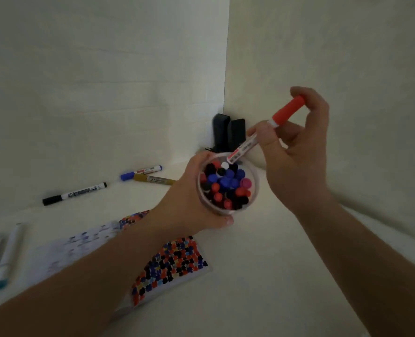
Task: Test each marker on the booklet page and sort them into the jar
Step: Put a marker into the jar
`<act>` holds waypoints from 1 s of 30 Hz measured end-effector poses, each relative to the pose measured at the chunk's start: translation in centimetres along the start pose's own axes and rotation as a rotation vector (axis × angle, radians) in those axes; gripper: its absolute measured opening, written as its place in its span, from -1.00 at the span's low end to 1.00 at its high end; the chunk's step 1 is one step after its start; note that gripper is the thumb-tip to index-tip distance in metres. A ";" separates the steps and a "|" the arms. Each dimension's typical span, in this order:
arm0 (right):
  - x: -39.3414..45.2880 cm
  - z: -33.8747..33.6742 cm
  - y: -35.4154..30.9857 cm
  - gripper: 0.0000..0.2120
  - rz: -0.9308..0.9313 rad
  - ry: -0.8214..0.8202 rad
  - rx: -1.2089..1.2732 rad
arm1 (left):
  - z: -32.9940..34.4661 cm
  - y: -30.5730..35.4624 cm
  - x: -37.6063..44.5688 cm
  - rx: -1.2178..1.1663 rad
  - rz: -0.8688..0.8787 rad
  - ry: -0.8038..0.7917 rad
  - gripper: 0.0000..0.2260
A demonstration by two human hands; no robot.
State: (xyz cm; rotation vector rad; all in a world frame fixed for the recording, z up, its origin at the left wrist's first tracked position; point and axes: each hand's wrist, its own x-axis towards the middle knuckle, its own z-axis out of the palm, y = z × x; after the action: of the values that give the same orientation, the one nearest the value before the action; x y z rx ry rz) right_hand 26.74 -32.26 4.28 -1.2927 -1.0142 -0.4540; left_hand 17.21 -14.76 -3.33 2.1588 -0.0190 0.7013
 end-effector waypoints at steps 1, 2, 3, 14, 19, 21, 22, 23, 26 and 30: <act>0.1 -0.3 -0.4 -0.53 -0.023 0.014 0.008 | -0.1 -0.1 -0.7 0.074 0.001 -0.022 0.03; 0.1 -0.5 -0.8 -0.53 -0.046 0.007 0.009 | -0.3 -0.1 -1.3 0.141 0.002 -0.020 0.01; 0.0 -0.7 -1.1 -0.54 -0.075 -0.012 0.008 | -0.4 -0.3 -1.8 0.172 0.006 0.002 0.00; -4.2 0.5 -1.6 -0.55 -0.119 -0.292 0.100 | -0.7 -1.0 -3.2 0.174 0.003 0.122 -0.01; -4.6 1.7 -1.8 -0.60 -0.015 -0.374 0.081 | -0.6 -0.8 -3.0 0.173 -0.046 0.173 0.01; -4.9 1.9 -1.5 -0.57 -0.010 -0.407 0.020 | -0.6 -0.8 -2.9 0.178 -0.064 0.180 0.00; -5.1 2.0 -1.3 -0.55 -0.030 -0.416 -0.030 | -0.6 -0.7 -2.9 0.178 -0.066 0.182 0.00; -5.4 2.2 -1.1 -0.53 -0.054 -0.413 -0.084 | -0.6 -0.7 -2.9 0.175 -0.066 0.184 0.00; -5.9 2.3 -0.6 -0.57 -0.070 -0.390 -0.150 | -0.6 -0.4 -2.8 0.197 -0.081 0.183 0.01; -6.2 1.8 -0.2 -0.85 -0.173 -0.446 -0.310 | -0.4 -0.2 -2.3 0.243 -0.112 0.206 -0.02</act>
State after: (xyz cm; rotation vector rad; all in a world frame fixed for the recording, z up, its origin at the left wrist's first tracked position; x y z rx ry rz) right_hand 22.74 -32.12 -0.77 -1.6331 -1.4793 -0.4781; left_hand 15.11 -14.87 -4.47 2.2847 0.3083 0.8950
